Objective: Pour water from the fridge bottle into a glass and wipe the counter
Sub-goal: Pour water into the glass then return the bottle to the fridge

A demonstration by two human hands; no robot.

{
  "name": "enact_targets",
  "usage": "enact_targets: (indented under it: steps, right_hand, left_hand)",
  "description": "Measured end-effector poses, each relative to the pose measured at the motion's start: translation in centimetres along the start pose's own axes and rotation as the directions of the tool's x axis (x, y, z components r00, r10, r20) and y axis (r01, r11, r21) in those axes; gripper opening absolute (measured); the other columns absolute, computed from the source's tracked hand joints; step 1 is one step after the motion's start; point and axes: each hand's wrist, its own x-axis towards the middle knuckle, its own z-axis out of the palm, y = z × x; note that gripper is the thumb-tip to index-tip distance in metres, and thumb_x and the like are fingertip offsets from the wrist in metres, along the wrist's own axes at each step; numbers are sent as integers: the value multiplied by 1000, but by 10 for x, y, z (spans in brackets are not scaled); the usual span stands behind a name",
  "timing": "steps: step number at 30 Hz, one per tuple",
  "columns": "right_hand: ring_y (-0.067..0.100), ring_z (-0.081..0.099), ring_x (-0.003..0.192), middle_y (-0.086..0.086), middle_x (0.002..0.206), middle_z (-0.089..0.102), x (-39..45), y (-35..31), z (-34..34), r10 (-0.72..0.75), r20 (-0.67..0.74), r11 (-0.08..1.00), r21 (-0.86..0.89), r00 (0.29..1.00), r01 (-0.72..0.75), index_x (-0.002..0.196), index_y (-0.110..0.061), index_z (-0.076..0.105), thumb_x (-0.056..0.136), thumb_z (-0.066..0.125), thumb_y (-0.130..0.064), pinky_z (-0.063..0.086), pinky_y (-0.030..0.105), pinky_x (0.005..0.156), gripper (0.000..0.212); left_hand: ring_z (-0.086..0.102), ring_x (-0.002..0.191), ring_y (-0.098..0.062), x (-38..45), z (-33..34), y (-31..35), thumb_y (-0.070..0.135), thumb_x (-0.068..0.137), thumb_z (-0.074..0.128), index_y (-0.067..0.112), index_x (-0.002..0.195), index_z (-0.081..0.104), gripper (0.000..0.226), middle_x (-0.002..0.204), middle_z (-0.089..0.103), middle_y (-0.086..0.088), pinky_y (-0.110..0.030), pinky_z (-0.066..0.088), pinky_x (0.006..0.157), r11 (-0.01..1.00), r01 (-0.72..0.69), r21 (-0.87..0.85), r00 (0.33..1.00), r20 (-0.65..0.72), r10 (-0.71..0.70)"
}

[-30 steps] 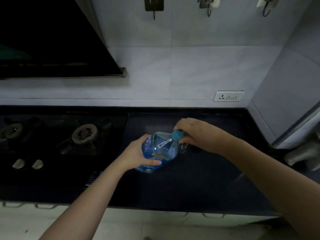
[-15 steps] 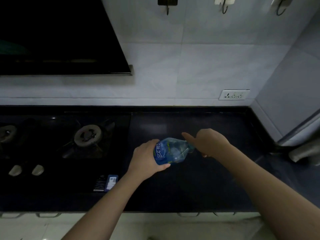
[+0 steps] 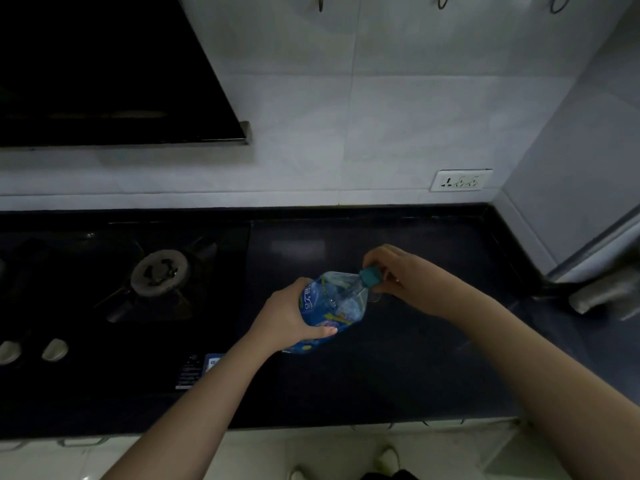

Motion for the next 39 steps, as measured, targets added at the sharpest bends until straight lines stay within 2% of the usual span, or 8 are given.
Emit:
enact_targets:
  steps: [5,8,12,14,17,22,32,39]
  right_hand:
    - [7,59,97,-5,118,54,10,22,10,-175,-77,976,113,981,183,98,-20,65,87,70,-18,49,17,82,13]
    - [4,60,93,-1,107,63,19,31,14,-92,-183,956,259,979,138,92,-23,62,95,58,-12,46,14,80,11]
    - [1,62,91,-2,102,63,30,46,16,-7,-194,926,369,981,80,107,-19,62,90,66,-13,51,16,81,18]
    - [4,64,89,-4,103,62,36,56,10,84,-148,926,376,985,-23,112,-20,60,85,73,-27,54,21,81,31]
    - [7,66,74,-5,85,69,43,67,-2,193,65,964,175,979,-201,101,-22,62,84,66,-50,55,28,73,33]
    - [6,64,79,-12,91,60,49,79,-10,16,191,985,165,981,-48,114,-29,56,92,64,-26,53,27,76,23]
    - [3,60,94,-9,109,60,59,105,2,22,-39,964,264,999,-11,113,-30,63,91,64,-22,50,21,84,22]
    - [5,63,103,-8,111,67,60,142,21,266,-84,822,540,960,-180,114,-31,62,88,69,-18,50,23,90,30]
  left_hand:
    - [63,95,6,12,11,3,55,51,90,37,113,53,74,103,67,21,-26,54,87,998,60,-31,998,-31,-61]
    - [63,94,7,18,19,7,53,51,91,37,113,53,75,102,67,21,-26,55,87,995,88,-43,995,-51,-91]
    - [64,94,6,26,28,9,55,49,91,38,114,53,77,104,67,21,-28,56,88,992,117,-41,992,-47,-119]
    - [64,94,6,29,30,9,54,49,92,37,114,54,77,103,67,21,-29,56,88,991,132,-33,989,-62,-134]
    - [64,94,5,33,34,8,53,50,91,35,116,54,77,103,67,21,-31,56,88,989,150,-6,985,-85,-150]
    - [64,94,3,41,38,9,56,50,90,35,116,53,78,102,66,21,-32,56,88,982,185,24,977,-113,-181]
    - [63,93,3,56,38,11,50,53,92,34,115,52,75,101,65,21,-29,55,87,963,257,77,962,-120,-247]
    - [63,97,-7,67,41,6,58,52,87,32,115,51,77,108,65,15,-33,54,86,932,306,193,951,-108,-289]
